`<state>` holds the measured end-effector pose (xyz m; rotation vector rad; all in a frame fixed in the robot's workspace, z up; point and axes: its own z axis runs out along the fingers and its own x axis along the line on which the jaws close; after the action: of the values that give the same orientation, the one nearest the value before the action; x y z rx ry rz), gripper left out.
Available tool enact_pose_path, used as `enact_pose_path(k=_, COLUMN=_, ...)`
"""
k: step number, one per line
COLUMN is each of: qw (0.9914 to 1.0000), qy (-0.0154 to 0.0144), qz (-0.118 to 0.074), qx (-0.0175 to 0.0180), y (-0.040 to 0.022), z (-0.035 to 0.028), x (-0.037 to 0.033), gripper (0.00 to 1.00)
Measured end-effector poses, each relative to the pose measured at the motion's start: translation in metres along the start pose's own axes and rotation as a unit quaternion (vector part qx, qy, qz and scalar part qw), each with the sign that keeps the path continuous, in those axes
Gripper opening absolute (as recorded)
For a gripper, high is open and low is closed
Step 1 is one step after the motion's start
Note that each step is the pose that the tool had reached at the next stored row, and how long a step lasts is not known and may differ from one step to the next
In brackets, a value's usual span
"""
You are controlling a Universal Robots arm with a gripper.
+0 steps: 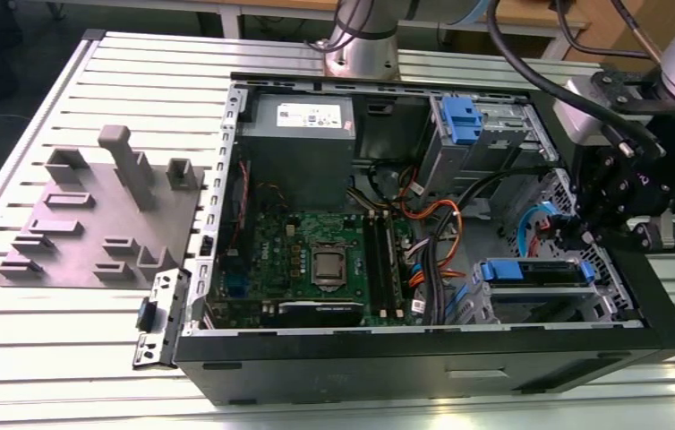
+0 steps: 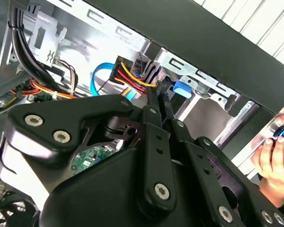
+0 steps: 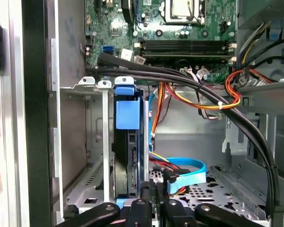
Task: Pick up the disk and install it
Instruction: 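Insert the first disk wire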
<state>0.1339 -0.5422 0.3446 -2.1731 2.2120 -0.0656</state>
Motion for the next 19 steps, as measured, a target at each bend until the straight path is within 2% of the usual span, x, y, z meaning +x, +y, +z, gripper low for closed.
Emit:
enact_pose_path(k=2, qw=0.99999, qy=-0.0001, qz=-0.001, qx=0.0044, y=0.0015, z=0.0001, x=0.0019, gripper=0.16)
enact_pose_path(k=8, qw=0.99995, qy=-0.0004, qz=-0.004, qx=0.0088, y=0.0053, z=0.0014, x=0.0094, gripper=0.16)
enact_pose_path(k=10, qw=0.99991, qy=-0.0002, qz=-0.004, qx=0.0128, y=0.0088, z=0.002, x=0.0097, gripper=0.16)
enact_pose_path(k=12, qw=0.99981, qy=0.0001, qz=-0.004, qx=0.0188, y=0.0141, z=0.0024, x=0.0099, gripper=0.16)
enact_pose_path(k=13, qw=0.99975, qy=0.0009, qz=-0.004, qx=0.0219, y=0.0166, z=0.0025, x=0.0099, gripper=0.16)
enact_pose_path(k=15, qw=0.99957, qy=0.0052, qz=-0.005, qx=0.0284, y=0.0208, z=0.0024, x=0.01, gripper=0.16)
enact_pose_path(k=17, qw=0.99933, qy=0.0086, qz=-0.005, qx=0.0351, y=0.0226, z=0.0027, x=0.0101, gripper=0.16)
enact_pose_path(k=19, qw=0.9991, qy=0.0128, qz=-0.006, qx=0.0401, y=0.0237, z=0.0031, x=0.0101, gripper=0.16)
